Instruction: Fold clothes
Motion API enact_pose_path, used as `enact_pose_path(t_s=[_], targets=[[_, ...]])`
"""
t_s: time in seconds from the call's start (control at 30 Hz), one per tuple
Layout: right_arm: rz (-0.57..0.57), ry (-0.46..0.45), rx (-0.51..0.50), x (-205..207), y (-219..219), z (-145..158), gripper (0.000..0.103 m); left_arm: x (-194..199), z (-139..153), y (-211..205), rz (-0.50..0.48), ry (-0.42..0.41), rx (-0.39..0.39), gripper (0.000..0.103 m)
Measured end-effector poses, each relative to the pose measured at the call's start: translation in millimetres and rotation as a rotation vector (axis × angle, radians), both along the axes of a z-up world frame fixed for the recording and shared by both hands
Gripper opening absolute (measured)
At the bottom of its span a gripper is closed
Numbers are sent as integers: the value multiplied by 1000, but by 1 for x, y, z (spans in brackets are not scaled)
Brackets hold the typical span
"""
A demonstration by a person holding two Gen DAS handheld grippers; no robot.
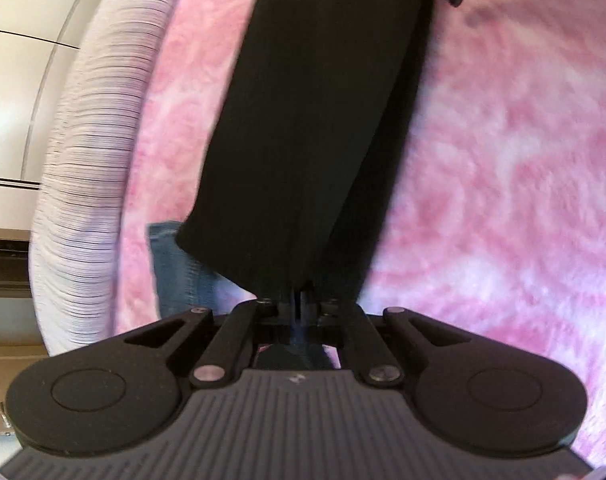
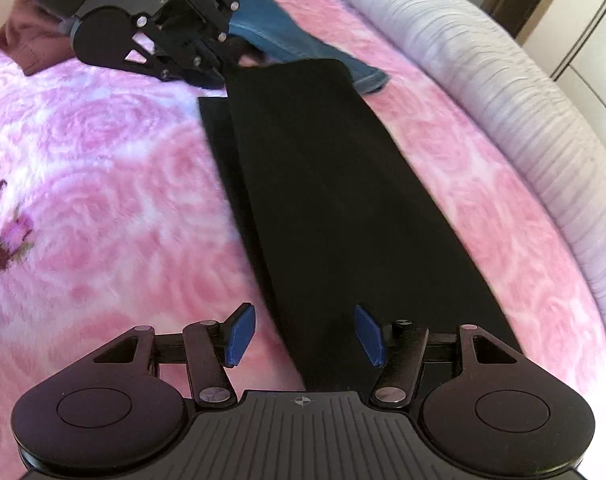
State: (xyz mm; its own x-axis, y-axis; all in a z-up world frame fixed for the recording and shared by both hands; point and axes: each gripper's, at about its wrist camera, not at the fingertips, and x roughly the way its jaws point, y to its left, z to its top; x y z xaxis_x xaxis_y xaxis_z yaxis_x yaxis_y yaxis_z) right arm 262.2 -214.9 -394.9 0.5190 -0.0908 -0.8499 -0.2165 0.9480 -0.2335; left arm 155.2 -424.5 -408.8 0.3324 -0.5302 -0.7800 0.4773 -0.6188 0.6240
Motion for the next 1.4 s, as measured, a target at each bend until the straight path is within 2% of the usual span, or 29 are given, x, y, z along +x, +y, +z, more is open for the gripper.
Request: enact_pose_path(t_s=[0.13,0.27,0.33,0.4,0.5,0.63,0.77,0.93,1.1,1.17,1.27,1.4], targets=[[-55,17,42,5,-1,-3,59,-1,-14,-1,23,9,22,2],[-163,11,125,-1,-20,8,59,-3,-21,-2,22,1,45,2],[-251,10,150,-9,-35,13,59,-14,-11,-6,16,34,36,7],[-396,22,214,-22,-59,13,59,-25,0,-9,10,66,26,11],[-628,9,287,-55,-96,11,59,-43,16,-14,1,115,11,12],[-956,-36,283,-125,-137,10,59,-65,37,-20,-10,179,-8,13],[-1283,-95,268,-209,-159,14,59,-88,58,-26,-22,244,-27,24],[-1578,-194,320,-294,-161,23,59,-199,51,-54,-328,316,-61,31],[-1660,-232,347,-341,-156,24,59,-306,43,-76,-623,360,-102,37],[-1663,-251,352,-354,-155,26,59,-336,35,-86,-674,371,-93,43],[-1664,-275,352,-364,-154,27,60,-380,22,-100,-750,386,-80,43],[-1651,-282,343,-382,-151,20,60,-418,-7,-115,-801,336,-47,43]])
